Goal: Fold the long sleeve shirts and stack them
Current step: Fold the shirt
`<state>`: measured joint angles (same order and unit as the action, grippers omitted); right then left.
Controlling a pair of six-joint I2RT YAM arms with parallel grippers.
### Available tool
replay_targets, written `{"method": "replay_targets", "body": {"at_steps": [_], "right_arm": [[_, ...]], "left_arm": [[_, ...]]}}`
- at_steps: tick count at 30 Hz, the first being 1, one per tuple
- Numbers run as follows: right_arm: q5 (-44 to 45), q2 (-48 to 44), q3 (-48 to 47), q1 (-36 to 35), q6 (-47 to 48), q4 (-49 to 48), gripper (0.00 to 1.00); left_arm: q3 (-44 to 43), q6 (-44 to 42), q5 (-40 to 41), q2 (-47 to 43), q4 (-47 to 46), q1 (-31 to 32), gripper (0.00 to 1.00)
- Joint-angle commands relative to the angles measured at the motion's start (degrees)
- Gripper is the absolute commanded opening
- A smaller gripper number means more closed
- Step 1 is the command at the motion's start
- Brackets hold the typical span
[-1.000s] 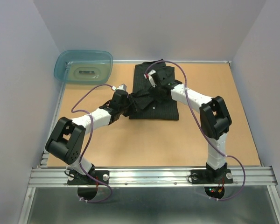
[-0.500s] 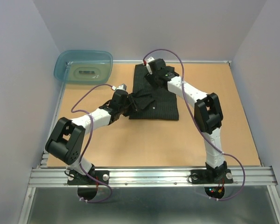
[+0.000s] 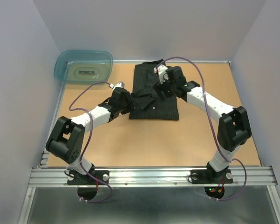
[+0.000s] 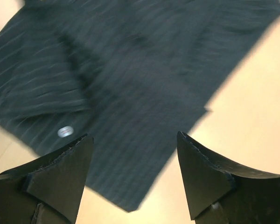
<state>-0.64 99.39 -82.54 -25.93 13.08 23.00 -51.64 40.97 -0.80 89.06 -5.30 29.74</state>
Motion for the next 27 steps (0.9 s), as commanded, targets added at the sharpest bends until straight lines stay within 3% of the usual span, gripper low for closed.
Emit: {"method": "replay_targets", "body": {"at_steps": [1,12,20,27], "right_arm": [[0.5,0.2,5.6,-6.2,7.6,-3.7,0.78],[12.0,7.5,2.1,-15.4,15.1,-7.4,0.78],[12.2,13.1,-3.9,-15.4,14.7,-9.8,0.79],[10.9,17.5,-12.9,-11.6,7.8,-11.4,0.78]], "left_arm": [[-1.9,-0.1,1.3,2.5,1.9,-0.9,0.50],[-2.1,0.4,1.1,8.7,3.0,-2.7,0.47],[-1.4,0.3,-0.7,9.6,3.0,-2.8,0.47],[-0.5,0.2,-0.8,8.9,3.0,-2.8,0.47]]}}
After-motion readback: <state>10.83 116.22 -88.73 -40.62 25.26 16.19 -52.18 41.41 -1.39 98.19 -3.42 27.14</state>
